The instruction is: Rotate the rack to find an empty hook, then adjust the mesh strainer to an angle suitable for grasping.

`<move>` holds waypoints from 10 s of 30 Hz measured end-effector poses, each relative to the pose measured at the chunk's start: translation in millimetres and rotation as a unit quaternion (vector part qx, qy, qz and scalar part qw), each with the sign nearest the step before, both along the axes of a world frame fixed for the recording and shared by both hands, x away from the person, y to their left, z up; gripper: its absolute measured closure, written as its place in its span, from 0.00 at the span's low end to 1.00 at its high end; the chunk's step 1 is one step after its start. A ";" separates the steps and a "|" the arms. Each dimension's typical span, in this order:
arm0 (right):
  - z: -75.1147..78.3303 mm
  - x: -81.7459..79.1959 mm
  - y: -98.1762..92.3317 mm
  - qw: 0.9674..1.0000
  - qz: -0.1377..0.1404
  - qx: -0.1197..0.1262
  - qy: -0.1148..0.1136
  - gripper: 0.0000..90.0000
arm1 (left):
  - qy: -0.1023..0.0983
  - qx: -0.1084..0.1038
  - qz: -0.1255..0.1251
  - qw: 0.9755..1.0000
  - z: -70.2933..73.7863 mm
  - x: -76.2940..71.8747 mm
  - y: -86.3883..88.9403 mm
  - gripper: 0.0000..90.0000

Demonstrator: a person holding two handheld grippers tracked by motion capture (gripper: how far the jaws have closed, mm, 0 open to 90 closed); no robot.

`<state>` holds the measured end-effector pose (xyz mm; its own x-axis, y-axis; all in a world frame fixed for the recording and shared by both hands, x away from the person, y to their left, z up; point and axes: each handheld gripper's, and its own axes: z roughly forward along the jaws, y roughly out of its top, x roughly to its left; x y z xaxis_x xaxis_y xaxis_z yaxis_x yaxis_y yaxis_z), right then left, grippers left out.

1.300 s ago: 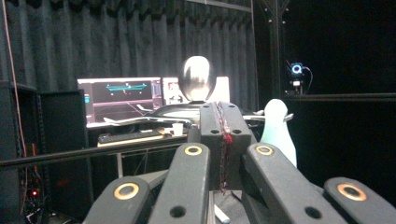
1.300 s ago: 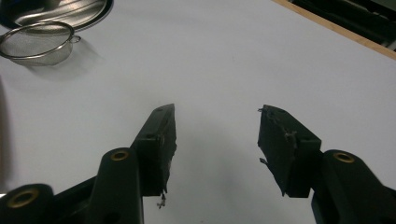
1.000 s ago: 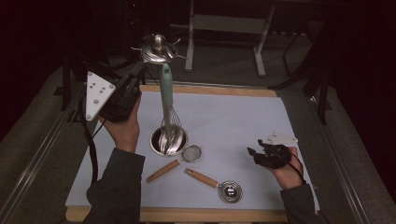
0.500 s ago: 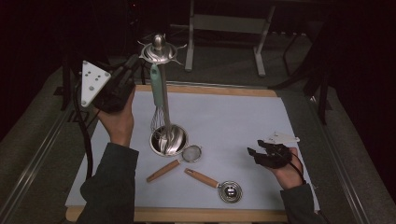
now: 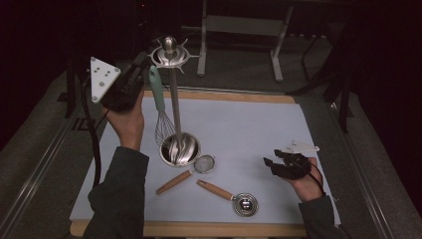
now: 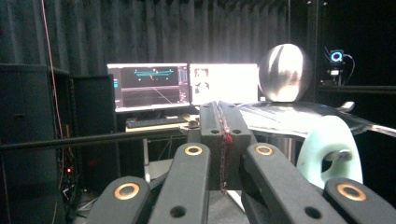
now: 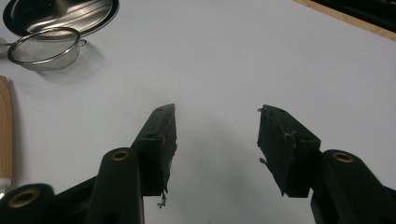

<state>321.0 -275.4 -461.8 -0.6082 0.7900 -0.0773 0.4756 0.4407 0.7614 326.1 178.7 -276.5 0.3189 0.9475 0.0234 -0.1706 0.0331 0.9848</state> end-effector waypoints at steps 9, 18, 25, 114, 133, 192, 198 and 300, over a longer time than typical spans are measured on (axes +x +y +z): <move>-0.6 0.5 -1.3 1.000 -0.002 0.003 0.003 0.52 | 0.008 -0.004 -0.002 1.000 0.8 7.9 1.1 1.00; 0.3 0.3 -2.7 1.000 -0.003 0.005 0.001 0.52 | 0.011 0.002 -0.004 1.000 -1.0 5.4 3.6 1.00; -0.2 0.3 -2.3 1.000 -0.003 0.002 0.002 0.52 | 0.018 0.009 -0.003 1.000 -5.6 -1.6 11.4 1.00; -21.0 10.9 153.6 0.976 0.207 -0.061 0.038 0.55 | 0.314 0.001 0.014 0.949 -263.0 -53.1 72.2 0.77; -24.3 15.2 226.9 0.946 0.297 -0.114 0.060 0.53 | 0.319 0.006 0.013 0.948 -263.1 -51.8 71.3 0.75; -41.5 37.2 97.0 0.959 0.180 -0.158 0.152 0.71 | 0.315 0.003 0.015 0.949 -263.0 -52.6 71.7 0.73; -37.1 45.5 102.9 0.956 0.189 -0.156 0.162 0.65 | 0.315 0.001 0.013 0.949 -263.0 -52.5 71.9 0.73; 3.7 52.2 114.7 0.965 0.179 -0.057 0.181 0.79 | 0.318 0.003 0.013 0.948 -263.1 -51.7 71.7 0.73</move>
